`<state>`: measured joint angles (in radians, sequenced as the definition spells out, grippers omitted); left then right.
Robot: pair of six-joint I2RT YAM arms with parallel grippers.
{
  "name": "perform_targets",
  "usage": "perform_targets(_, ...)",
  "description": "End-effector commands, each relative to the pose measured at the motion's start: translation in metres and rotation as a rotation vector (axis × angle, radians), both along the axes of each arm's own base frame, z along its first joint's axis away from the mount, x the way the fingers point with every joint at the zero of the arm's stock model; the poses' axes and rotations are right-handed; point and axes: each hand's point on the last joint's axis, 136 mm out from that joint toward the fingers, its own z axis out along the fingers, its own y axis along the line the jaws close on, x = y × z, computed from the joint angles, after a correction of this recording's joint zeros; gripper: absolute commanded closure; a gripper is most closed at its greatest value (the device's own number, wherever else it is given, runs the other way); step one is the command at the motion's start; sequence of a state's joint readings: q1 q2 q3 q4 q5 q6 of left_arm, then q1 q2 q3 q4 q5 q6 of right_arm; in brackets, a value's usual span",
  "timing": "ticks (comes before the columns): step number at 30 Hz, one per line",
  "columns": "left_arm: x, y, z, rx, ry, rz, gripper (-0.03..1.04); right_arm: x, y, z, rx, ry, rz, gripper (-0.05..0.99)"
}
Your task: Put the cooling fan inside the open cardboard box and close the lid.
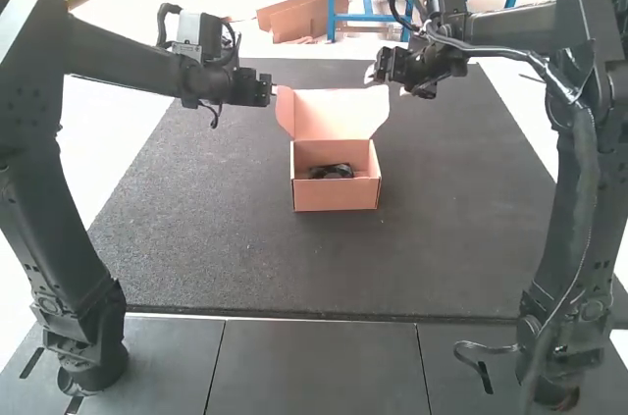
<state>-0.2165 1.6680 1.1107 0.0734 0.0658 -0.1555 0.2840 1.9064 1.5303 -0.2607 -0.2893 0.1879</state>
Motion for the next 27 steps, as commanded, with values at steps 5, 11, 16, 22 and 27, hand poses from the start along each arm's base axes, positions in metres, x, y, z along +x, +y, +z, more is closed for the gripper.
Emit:
perform_targets(5,0.002,-0.024,0.008,-0.027,-0.018,-0.055,0.04,0.005,0.007,0.012,0.047,-0.012,0.025,0.05)
perform_targets(11,0.003,-0.025,0.003,-0.025,-0.009,-0.055,0.04,0.003,0.012,0.012,0.065,-0.007,0.038,0.10)
perform_targets(16,0.003,-0.026,0.000,-0.024,-0.005,-0.058,0.04,0.004,0.013,0.006,0.074,0.012,0.031,0.20)
perform_targets(22,0.002,-0.034,0.001,-0.025,-0.009,-0.073,0.04,0.009,0.014,0.007,0.087,-0.001,0.023,0.44)
perform_targets(27,0.002,-0.036,-0.001,-0.026,-0.007,-0.075,0.04,0.011,0.015,0.010,0.099,-0.011,0.016,0.65)
